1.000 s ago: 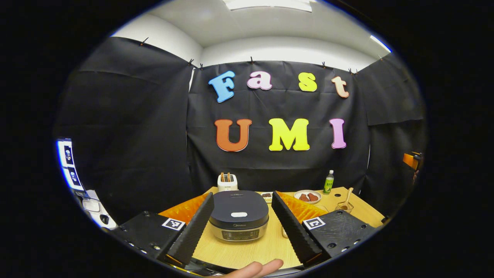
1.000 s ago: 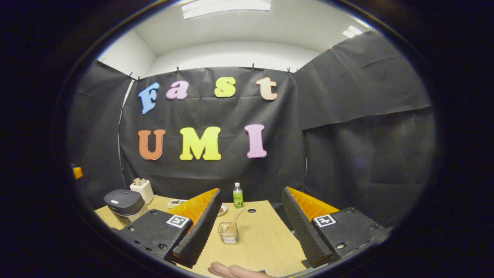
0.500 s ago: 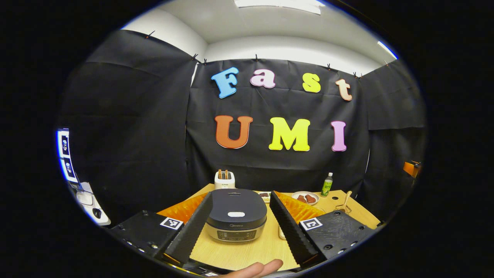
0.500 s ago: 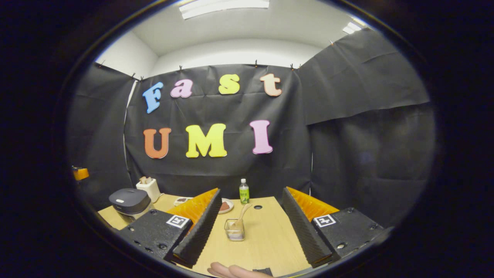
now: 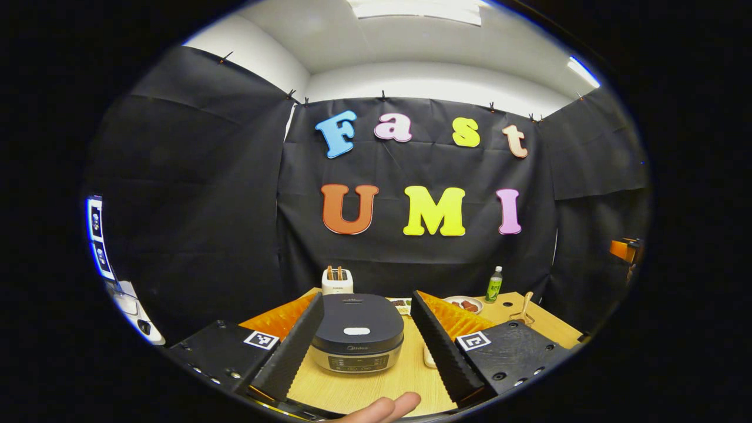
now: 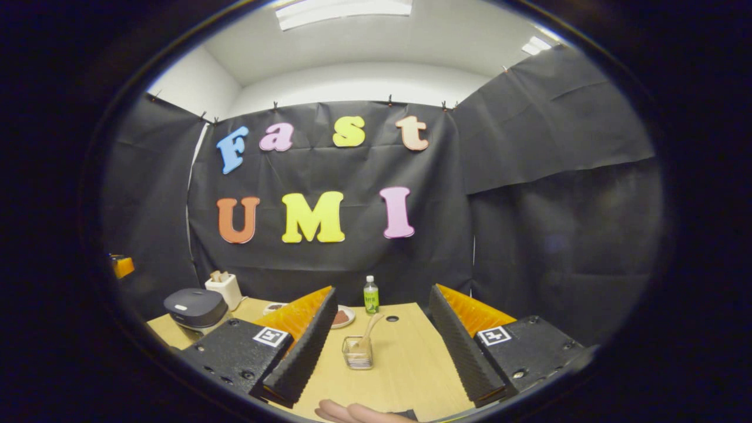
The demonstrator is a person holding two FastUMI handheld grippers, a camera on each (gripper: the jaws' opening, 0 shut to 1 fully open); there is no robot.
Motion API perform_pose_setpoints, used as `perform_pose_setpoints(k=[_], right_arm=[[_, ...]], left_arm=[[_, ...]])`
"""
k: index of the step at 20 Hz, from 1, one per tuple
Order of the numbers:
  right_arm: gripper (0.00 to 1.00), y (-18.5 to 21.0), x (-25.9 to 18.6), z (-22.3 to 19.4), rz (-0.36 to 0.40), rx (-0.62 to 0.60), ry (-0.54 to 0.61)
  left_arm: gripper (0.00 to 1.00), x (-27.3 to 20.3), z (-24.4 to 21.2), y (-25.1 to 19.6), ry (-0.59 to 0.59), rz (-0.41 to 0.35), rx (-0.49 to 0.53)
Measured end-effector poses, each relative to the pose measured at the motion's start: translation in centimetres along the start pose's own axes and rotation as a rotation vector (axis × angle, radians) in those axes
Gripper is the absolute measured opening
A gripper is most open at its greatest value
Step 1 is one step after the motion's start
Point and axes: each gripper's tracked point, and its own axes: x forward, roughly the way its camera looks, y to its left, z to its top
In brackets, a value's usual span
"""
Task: Close the left gripper, press the button to open the rice cooker; take a wooden spoon from the chopstick holder with the right hand, scoop a spoonful of rice and pour it into the rice cooker, then put the wooden spoon back into the chopstick holder.
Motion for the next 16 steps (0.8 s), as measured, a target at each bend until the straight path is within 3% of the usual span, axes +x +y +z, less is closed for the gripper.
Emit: perform_pose_setpoints(k=[3, 4, 5, 7, 8, 9, 10, 11, 12, 13, 15, 16], right_arm=[[1.0, 0.3, -0.1, -0.4, 0.018, -0.001, 0.004], [0.94, 0.4, -0.2, -0.5, 0.029, 0.005, 0.0], [1.0, 0.4, -0.1, -0.6, 0.037, 0.006, -0.002], [1.0, 0.2, 0.1, -1.4, 0.049, 0.01, 0.0], [1.0, 0.0, 0.2, -1.9, 0.053, 0.017, 0.006], [0.94, -0.1, 0.3, -2.4, 0.06, 0.027, 0.015], [0.94, 0.0, 0.4, -2.8, 0.068, 0.04, 0.019], [1.0, -0.1, 0.5, -3.0, 0.076, 0.051, 0.013], [1.0, -0.4, 0.7, -3.3, 0.078, 0.056, 0.007], [1.0, -0.8, 0.8, -3.6, 0.072, 0.056, 0.005], [1.0, -1.3, 1.3, -4.2, 0.071, 0.063, 0.006], [1.0, -1.3, 1.4, -4.3, 0.078, 0.062, 0.005]], left_arm=[[0.94, 0.3, -0.3, -0.4, 0.015, 0.004, -0.003], [0.94, 0.4, -0.4, -0.6, 0.012, 0.003, 0.004], [0.94, 0.6, -0.4, -0.7, 0.006, 0.005, 0.016], [0.94, 1.2, -0.4, -0.7, -0.001, 0.022, 0.029], [0.84, 1.6, -0.8, -0.8, 0.006, 0.028, 0.027], [0.84, 1.9, -1.2, -1.3, 0.012, 0.022, 0.018], [0.94, 2.5, -1.6, -1.5, 0.012, 0.017, 0.007], [0.84, 2.7, -1.9, -1.8, 0.014, 0.006, -0.002], [0.87, 3.2, -2.3, -1.9, 0.017, 0.005, -0.005], [0.65, 3.8, -2.8, -2.0, 0.031, -0.004, -0.001], [0.45, 4.9, -3.6, -2.3, 0.053, -0.012, 0.016], [0.24, 5.7, -4.0, -2.6, 0.062, -0.021, 0.029]])
